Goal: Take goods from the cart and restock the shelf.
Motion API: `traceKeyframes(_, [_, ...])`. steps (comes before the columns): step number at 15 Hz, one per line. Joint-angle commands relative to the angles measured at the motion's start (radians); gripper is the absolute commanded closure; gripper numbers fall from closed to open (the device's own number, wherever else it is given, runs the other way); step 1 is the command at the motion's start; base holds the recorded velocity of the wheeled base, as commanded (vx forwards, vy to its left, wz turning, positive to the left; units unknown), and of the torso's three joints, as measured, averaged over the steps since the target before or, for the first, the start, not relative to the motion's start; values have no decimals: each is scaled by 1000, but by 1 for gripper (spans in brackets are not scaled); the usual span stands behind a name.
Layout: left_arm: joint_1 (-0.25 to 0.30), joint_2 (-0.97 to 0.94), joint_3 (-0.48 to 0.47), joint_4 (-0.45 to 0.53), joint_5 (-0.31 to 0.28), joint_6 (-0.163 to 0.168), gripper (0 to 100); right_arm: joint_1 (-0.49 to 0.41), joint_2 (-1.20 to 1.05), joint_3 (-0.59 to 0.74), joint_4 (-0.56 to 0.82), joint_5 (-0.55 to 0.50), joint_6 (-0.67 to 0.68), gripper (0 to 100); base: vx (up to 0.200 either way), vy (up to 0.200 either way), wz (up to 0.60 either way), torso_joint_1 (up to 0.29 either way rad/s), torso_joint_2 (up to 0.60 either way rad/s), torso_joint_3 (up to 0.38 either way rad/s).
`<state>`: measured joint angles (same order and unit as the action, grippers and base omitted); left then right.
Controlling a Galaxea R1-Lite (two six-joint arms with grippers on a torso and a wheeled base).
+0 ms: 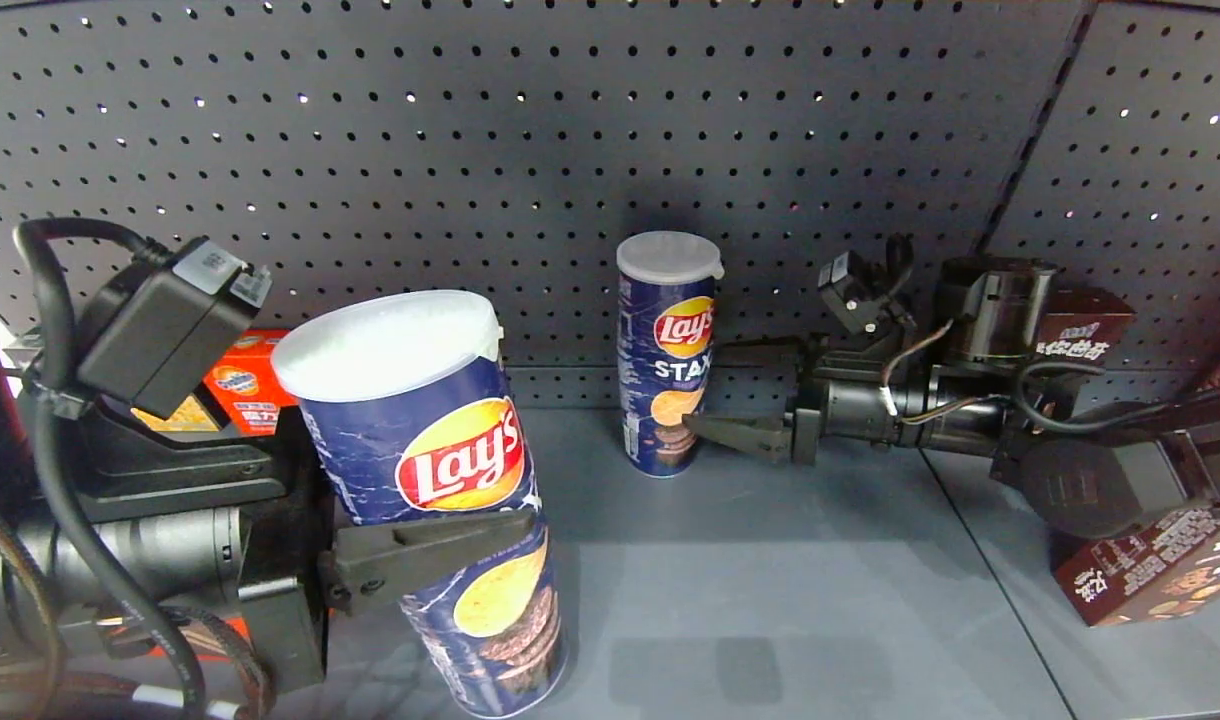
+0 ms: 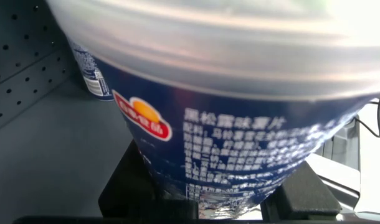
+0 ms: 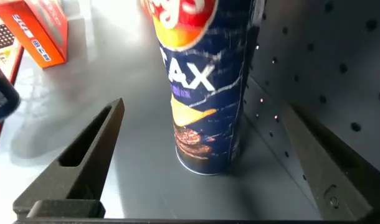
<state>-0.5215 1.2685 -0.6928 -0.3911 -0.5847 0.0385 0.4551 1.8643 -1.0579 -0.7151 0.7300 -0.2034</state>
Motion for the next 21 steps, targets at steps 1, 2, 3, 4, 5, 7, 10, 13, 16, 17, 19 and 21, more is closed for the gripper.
traceKeyframes(1, [0,0,2,0,0,0,100,0,35,-4,-6,2,-1,0,0,0,0,0,0,0])
traceKeyframes(2, [0,0,4,0,0,0,100,-1,42,-10,-9,6,1,0,0,0,0,0,0,0])
traceKeyframes(3, [0,-1,4,0,0,0,100,-1,61,-17,-12,8,1,0,0,0,0,0,0,0])
traceKeyframes(4, [0,-1,4,0,0,0,100,-1,73,-36,-12,9,1,0,0,0,0,0,0,0])
traceKeyframes(5, [0,-1,6,0,0,0,100,-1,81,-44,-12,9,1,0,0,0,0,0,0,0])
traceKeyframes(7, [0,-1,4,0,0,0,100,0,112,-76,-12,8,1,0,0,0,0,0,0,0])
traceKeyframes(10, [0,0,7,0,0,0,100,7,144,-103,-12,9,1,0,0,0,0,0,0,0])
traceKeyframes(13, [1,0,13,0,0,-2,100,16,171,-132,-12,8,1,0,0,0,0,0,0,0])
traceKeyframes(16, [1,0,13,0,0,-2,100,20,193,-151,-12,6,1,0,0,0,0,0,0,0])
traceKeyframes(17, [1,0,13,0,0,-2,100,20,193,-152,-12,6,2,0,0,0,0,0,0,0])
traceKeyframes(19, [1,0,15,0,0,-2,100,28,214,-177,-12,-1,2,0,0,0,0,0,0,0])
traceKeyframes(21, [1,0,19,0,0,-2,100,34,230,-192,-12,-6,4,0,0,0,0,0,0,0])
